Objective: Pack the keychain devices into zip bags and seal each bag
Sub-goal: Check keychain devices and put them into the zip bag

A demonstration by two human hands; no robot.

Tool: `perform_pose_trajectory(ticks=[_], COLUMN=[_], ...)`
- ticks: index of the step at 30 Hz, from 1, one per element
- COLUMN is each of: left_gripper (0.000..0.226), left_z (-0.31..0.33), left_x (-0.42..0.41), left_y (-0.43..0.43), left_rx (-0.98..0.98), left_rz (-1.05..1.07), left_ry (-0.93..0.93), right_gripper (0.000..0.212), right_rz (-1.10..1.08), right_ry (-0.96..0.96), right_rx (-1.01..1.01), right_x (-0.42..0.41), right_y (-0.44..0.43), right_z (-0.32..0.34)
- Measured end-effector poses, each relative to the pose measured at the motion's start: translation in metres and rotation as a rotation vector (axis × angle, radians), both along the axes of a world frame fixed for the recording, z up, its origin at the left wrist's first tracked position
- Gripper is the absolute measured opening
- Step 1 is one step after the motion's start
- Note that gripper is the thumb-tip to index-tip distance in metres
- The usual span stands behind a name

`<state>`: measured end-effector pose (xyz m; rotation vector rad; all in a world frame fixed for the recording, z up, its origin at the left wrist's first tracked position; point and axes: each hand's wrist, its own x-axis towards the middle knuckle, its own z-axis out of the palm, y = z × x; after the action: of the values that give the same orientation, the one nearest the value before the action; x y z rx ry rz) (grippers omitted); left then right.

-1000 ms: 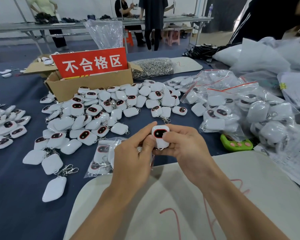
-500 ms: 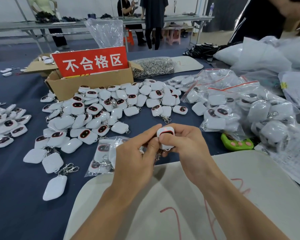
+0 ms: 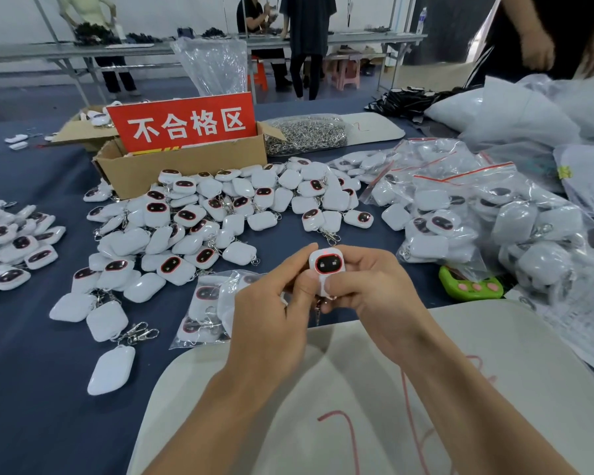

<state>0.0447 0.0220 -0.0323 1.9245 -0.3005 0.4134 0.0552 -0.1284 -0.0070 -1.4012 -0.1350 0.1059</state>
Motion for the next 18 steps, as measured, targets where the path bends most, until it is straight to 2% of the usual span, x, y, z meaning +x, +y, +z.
perform_pose_trajectory(ticks=[5, 9, 18], left_gripper=[0.057, 0.040, 0.035], left_z=[0.0056, 0.0052, 0.0066], left_x=[-0.0024, -0.0030, -0.0008], left_y=[-0.0007, -0.0009, 0.0016], left_rx=[0.030, 0.066, 0.021], left_rz=[0.016, -0.024, -0.032], left_ry=[-0.043, -0.084, -0.046], right_gripper=[0.043, 0.041, 0.037], right_rz=[0.063, 0.109, 0.131], right_ry=[-0.022, -0.028, -0.046], right_rx=[0.050, 0.048, 0.021], right_x=[0.0001, -0.0010, -0.0012], right_y=[-0.0033, -0.0058, -0.0077], right_z=[0.0037, 0.0068, 0.0048])
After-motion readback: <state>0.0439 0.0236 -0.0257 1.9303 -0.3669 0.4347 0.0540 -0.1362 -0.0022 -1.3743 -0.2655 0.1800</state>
